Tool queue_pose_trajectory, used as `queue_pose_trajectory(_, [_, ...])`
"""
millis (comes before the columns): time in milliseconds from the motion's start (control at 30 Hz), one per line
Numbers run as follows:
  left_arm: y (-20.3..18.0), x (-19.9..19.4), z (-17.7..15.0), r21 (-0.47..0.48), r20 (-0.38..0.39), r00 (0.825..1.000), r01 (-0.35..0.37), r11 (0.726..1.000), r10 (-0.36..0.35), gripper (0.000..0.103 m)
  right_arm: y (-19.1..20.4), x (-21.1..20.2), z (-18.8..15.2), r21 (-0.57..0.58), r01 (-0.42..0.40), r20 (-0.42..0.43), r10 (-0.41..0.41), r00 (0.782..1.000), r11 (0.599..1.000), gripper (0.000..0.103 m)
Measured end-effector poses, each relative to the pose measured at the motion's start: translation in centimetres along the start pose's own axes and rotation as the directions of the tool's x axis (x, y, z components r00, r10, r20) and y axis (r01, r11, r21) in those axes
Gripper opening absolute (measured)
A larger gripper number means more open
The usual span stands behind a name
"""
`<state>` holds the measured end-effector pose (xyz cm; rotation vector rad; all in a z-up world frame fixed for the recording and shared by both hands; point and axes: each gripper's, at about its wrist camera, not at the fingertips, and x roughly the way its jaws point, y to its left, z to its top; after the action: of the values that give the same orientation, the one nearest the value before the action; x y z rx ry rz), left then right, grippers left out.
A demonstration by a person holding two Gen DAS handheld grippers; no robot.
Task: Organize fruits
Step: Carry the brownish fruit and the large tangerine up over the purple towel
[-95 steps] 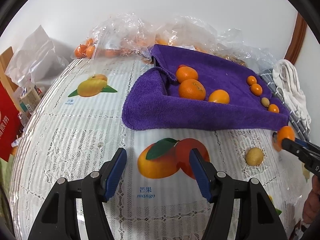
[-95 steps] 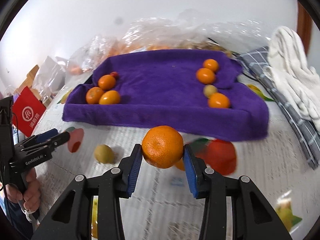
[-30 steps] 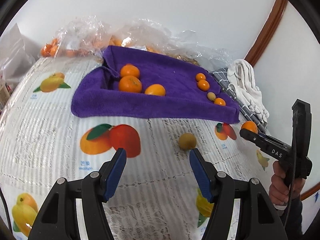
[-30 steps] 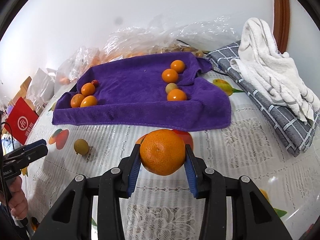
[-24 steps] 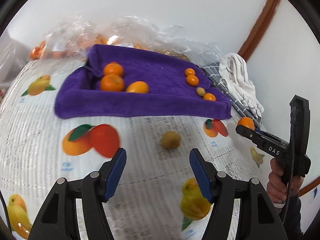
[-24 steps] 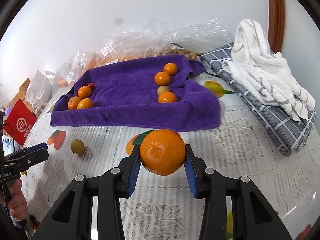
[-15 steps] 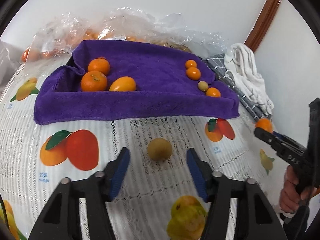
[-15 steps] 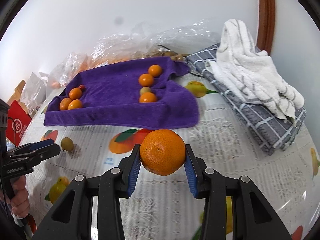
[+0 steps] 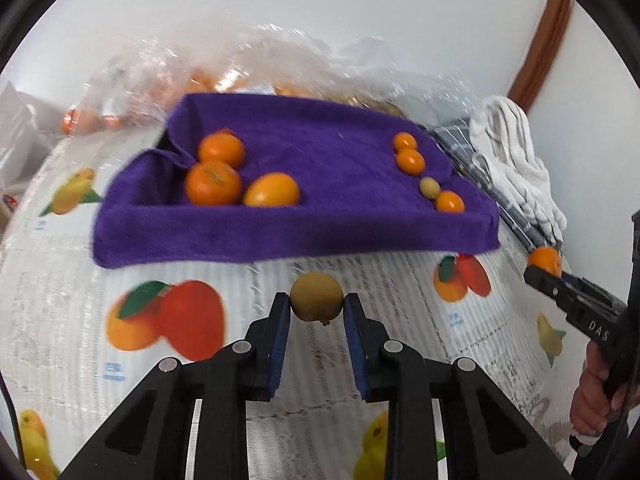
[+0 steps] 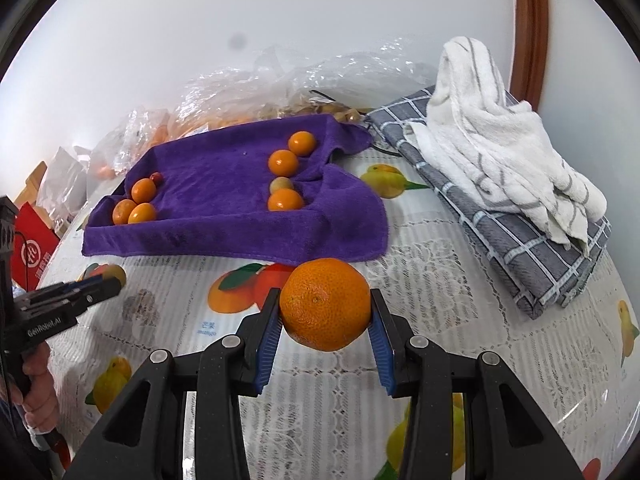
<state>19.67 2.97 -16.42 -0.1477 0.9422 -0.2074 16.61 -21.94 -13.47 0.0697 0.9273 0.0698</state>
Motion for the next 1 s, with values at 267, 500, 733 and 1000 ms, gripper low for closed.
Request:
queue_pose_trajectory(267, [0.8,-2.2,1.6,-0.020,0.051,0.998,-0.029,0.999,0.030,0.026,1.7,0.1,0.7,-0.019,-0.026,-0.003,0.026,1.000,0.999,0.041])
queue_pose_trajectory(500, [1.0,-4.2,2.8,-0.038,0.092,0.995,-0.024,0.999,0.027,0.026,2.6,0.0,1.2,-0.030,-0.036,0.002,0.036,0.999,0.999,0.041])
queue_pose_trajectory(733, [2.0,-5.2,4.1,-0.072,0.112,0.993,-0.025,0.997,0.032,0.026,2.8,-0.4,3.3,-0.036,-0.038,0.031,0.039,0.999,0.999,0.041])
queue_pose_trajectory(1000, [2.6,-6.1,7.0,-0.072,0.145,0.987,-0.054,0.996,0.065,0.026,3.3,-0.3,5.8,-0.039,-0.049,0.064,0.051,0.997,0.998,0.041])
